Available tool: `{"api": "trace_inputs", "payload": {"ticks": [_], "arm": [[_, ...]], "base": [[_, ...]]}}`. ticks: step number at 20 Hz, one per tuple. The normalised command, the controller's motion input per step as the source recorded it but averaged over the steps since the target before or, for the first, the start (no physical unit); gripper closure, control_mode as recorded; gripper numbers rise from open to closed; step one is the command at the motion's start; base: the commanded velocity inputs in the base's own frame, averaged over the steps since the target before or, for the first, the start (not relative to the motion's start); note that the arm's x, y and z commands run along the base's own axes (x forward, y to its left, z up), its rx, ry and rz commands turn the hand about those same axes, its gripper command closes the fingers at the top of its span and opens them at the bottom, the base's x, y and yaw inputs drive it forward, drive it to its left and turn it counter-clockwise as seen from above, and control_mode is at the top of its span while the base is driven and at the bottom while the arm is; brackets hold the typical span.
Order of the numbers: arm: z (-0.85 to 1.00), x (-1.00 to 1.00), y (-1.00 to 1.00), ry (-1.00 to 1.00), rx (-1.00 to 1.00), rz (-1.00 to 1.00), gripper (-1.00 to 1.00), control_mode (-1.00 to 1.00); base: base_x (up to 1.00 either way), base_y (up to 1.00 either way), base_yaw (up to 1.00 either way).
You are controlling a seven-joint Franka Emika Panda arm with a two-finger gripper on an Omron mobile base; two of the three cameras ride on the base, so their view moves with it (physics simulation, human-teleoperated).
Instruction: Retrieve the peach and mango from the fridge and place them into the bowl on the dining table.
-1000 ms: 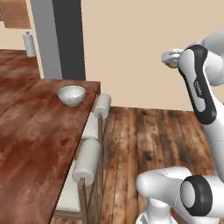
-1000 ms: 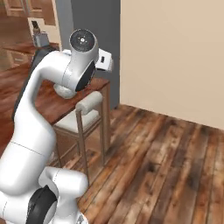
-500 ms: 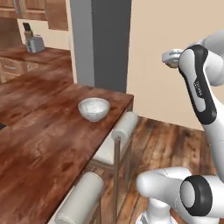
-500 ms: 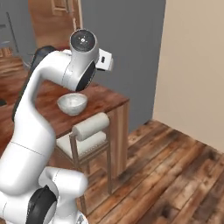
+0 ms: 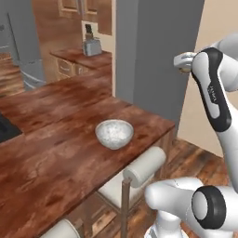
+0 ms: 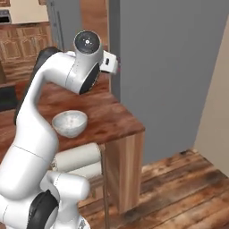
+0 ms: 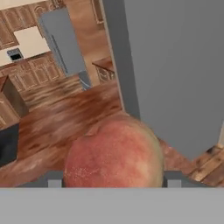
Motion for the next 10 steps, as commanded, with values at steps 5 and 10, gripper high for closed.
{"api": "trace_inputs", "payload": {"ticks": [5,10], "arm": [[0.0,0.0,0.0,0.0,0.0,0.0,1.0,1.0],[0.0,0.0,0.0,0.0,0.0,0.0,1.0,1.0]], "base": [[1.0,-0.16,0.66],[1.0,0.0,0.67]]}}
